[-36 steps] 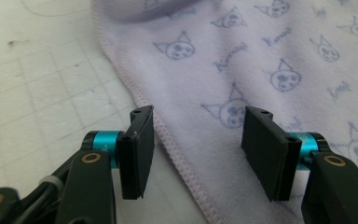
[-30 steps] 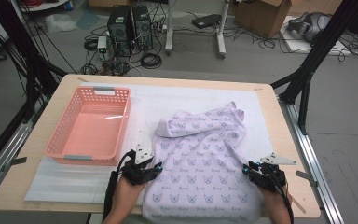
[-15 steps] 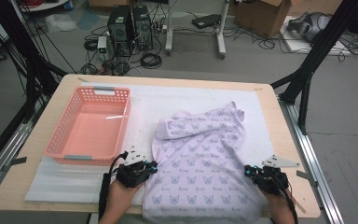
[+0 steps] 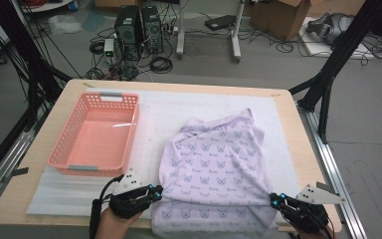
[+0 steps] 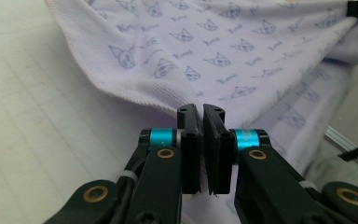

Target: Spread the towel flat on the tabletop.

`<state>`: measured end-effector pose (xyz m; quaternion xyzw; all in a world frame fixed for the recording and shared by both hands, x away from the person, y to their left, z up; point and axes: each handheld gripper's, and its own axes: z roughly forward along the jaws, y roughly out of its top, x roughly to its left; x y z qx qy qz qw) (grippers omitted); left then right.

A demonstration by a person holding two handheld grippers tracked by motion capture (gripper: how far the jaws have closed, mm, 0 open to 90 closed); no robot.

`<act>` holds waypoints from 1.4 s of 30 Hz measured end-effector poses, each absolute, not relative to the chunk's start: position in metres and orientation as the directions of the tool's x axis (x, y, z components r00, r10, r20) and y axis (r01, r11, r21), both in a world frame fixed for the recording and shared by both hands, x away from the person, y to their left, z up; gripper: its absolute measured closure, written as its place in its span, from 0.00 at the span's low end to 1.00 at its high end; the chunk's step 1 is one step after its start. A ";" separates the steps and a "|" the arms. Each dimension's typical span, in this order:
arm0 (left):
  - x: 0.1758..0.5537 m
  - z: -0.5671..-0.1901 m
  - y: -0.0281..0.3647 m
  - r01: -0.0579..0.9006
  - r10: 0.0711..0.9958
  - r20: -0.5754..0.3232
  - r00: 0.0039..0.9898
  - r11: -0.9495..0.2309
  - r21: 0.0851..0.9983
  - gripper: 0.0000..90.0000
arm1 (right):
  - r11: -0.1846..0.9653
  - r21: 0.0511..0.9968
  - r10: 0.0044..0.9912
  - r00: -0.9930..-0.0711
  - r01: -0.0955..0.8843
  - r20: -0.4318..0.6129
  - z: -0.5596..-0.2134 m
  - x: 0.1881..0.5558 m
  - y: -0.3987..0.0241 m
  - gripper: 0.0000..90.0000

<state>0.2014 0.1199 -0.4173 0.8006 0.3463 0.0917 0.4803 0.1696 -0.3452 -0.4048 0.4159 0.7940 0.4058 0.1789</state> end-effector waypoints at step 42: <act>0.212 -0.429 0.113 0.473 0.623 -0.157 0.767 -0.382 0.794 0.79 | 0.450 0.663 0.787 -0.616 0.599 0.023 -0.415 0.159 -0.343 0.91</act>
